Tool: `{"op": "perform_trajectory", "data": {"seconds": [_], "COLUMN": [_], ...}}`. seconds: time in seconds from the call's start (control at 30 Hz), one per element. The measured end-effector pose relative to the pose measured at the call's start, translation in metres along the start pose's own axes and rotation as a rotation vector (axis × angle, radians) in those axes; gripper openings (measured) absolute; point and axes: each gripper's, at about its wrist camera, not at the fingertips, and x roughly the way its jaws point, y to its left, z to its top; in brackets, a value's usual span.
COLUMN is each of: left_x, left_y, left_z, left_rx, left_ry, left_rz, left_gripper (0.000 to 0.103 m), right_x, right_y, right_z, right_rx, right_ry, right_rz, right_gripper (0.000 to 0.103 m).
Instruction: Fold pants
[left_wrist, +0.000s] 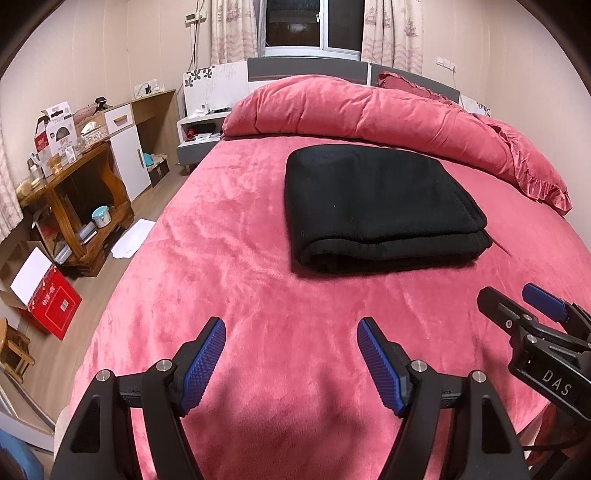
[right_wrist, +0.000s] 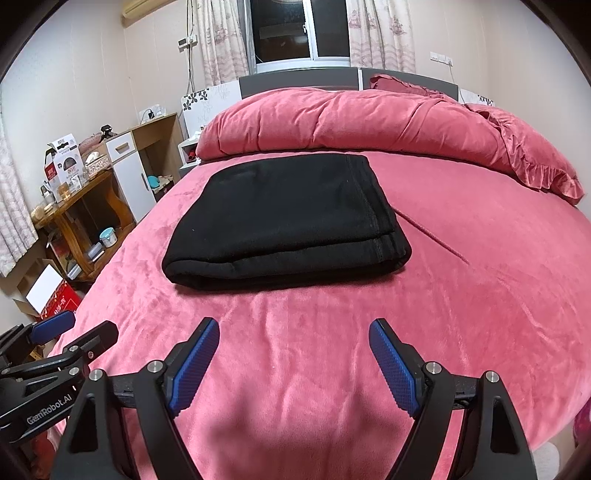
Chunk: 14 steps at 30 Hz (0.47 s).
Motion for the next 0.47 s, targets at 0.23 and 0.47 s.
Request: {"op": "perform_trajectory", "data": {"seconds": [0.23,0.47], "left_x": [0.005,0.015], "left_y": [-0.002,-0.003], "left_z": [-0.002,-0.002], "left_rx": [0.003,0.004], "left_ry": [0.021,0.055], "left_rz": [0.001,-0.004], "left_gripper": [0.075,0.075], "right_x": [0.003,0.008], "right_y": [-0.001,-0.004], "right_z": [-0.001,-0.003], "right_rx": [0.006,0.012], "right_ry": [0.011,0.025], "right_rz": [-0.001,-0.005], "right_gripper": [0.083,0.083]}}
